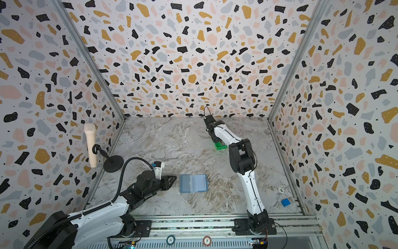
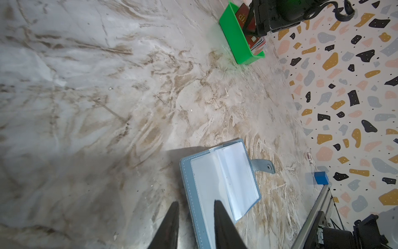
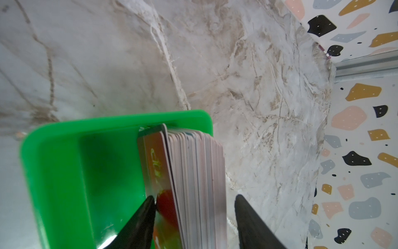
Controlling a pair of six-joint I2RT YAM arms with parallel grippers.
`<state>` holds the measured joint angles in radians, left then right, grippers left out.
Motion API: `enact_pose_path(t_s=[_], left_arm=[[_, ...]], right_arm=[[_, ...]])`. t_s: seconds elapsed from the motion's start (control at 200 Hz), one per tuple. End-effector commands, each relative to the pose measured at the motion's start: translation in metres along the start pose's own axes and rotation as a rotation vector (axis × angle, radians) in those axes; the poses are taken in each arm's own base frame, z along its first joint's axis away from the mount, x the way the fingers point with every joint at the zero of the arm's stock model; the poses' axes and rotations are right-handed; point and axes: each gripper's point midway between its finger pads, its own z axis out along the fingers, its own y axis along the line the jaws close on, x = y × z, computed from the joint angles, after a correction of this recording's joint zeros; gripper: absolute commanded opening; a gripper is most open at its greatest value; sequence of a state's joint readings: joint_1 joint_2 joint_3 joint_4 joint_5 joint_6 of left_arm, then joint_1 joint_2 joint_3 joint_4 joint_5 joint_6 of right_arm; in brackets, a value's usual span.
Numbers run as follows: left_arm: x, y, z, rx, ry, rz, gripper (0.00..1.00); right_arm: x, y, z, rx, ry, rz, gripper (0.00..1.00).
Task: Insert credit cards into a card holder
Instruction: Pick up several credit cards from the storage box.
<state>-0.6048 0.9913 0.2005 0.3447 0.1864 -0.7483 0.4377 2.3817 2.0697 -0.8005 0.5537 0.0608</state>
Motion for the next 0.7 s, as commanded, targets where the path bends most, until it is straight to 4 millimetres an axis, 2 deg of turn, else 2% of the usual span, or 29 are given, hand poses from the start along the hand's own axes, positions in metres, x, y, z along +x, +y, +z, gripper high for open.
enact_pose_path(t_s=[0.0, 0.696], left_arm=[[-0.0026, -0.0029, -0.0022, 0.026, -0.02, 0.004, 0.3], [-0.0038, -0.0014, -0.0028, 0.021, -0.021, 0.002, 0.3]], right_arm=[[-0.0137, -0.0206, -0.0263, 0.013, -0.044, 0.033, 0.59], [-0.0157, -0.0215, -0.0286, 0.021, -0.048, 0.028, 0.46]])
